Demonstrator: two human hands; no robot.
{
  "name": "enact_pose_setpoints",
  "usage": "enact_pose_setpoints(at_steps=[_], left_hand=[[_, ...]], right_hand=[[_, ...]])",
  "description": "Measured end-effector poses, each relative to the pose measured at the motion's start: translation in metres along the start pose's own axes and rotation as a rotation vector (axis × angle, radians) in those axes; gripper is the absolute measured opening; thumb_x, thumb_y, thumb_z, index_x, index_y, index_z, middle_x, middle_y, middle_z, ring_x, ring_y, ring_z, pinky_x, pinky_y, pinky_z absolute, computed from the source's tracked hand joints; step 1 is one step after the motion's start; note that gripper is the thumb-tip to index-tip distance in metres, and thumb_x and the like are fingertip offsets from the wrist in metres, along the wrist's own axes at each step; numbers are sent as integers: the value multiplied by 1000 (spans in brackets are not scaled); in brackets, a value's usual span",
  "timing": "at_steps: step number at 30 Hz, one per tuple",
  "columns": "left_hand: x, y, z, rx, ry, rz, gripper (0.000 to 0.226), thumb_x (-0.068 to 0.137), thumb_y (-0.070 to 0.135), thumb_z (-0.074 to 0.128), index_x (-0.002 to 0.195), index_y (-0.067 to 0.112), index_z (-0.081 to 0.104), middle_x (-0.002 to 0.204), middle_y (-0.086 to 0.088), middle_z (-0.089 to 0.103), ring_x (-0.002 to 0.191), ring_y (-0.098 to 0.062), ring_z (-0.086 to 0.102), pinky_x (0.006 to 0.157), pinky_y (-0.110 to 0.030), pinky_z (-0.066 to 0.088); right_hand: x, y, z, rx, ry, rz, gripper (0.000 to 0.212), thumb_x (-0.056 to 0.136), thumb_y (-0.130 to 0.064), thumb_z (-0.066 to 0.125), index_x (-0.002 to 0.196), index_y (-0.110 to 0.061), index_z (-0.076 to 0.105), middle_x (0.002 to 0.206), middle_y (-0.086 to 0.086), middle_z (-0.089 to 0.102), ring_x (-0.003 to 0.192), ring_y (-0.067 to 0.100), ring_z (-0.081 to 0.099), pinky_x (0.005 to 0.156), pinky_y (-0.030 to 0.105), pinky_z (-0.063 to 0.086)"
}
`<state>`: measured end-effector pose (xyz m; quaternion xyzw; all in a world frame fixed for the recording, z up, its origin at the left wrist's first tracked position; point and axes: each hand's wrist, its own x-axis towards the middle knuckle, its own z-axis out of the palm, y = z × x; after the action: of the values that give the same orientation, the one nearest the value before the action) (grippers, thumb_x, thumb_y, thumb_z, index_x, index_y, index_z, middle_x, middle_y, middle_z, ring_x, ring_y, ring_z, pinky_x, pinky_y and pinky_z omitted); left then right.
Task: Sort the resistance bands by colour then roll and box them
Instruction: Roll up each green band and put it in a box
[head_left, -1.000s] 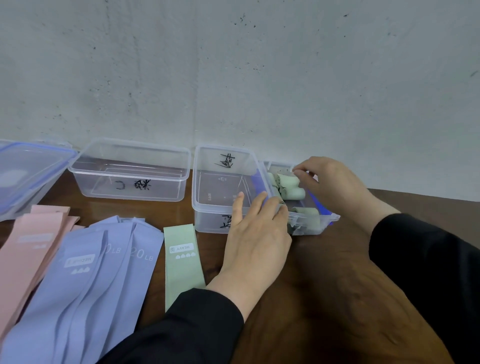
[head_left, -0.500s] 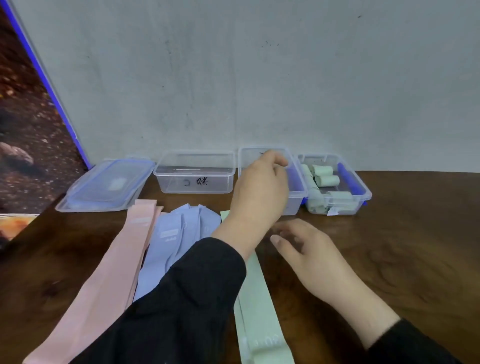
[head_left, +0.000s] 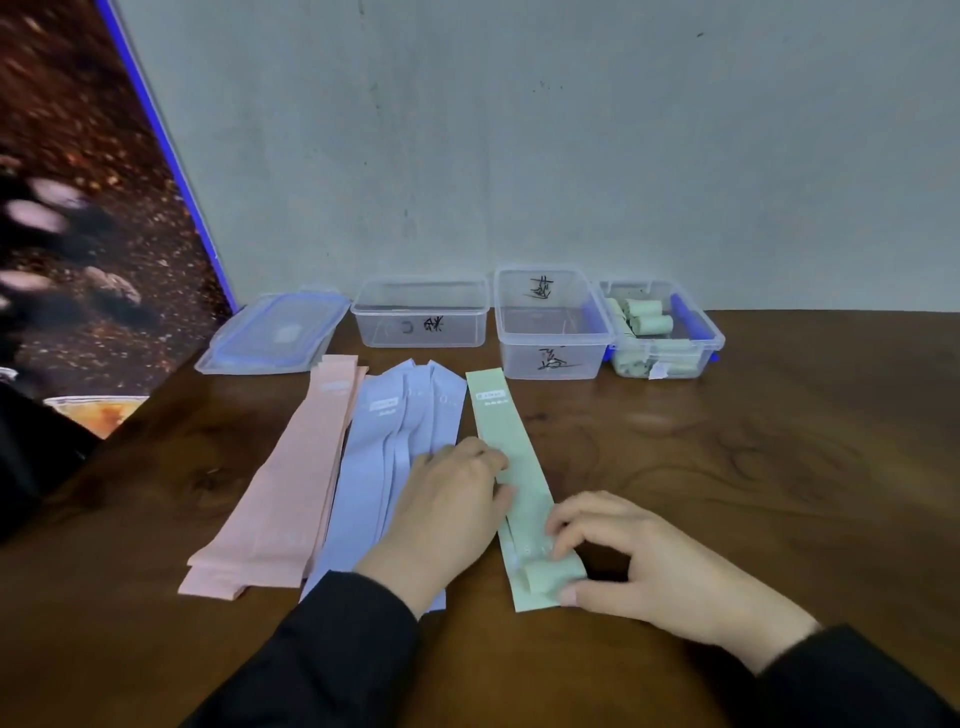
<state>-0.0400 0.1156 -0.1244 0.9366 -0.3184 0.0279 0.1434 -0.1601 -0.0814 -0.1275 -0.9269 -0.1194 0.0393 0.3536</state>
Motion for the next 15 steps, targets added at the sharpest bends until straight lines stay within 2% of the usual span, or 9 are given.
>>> enact_pose_setpoints(at_steps=[3, 10, 15], left_hand=[[-3, -2, 1, -5, -6, 15, 39, 102, 40, 45, 138, 29, 56, 141, 11, 52, 122, -12, 52, 105, -32, 34], [-6, 2, -12, -94, -32, 18, 40, 102, 46, 44, 138, 32, 56, 142, 13, 51, 128, -12, 47, 111, -36, 34], [-13, 10, -22, -362, -79, 92, 33, 103, 47, 44, 124, 33, 66, 125, 18, 59, 116, -2, 52, 103, -30, 44]], right_hand=[[-8, 0, 2, -21, -13, 45, 22, 89, -47, 74, 110, -44, 70, 135, -35, 49, 138, -5, 37, 118, 25, 27], [-2, -15, -5, 128, 0, 143, 14, 89, -40, 76, 103, -39, 79, 128, -32, 58, 127, -8, 49, 118, 30, 31], [0, -21, -13, 190, 1, 165, 15, 98, -35, 67, 97, -31, 82, 123, -26, 65, 120, -6, 57, 109, 23, 38]])
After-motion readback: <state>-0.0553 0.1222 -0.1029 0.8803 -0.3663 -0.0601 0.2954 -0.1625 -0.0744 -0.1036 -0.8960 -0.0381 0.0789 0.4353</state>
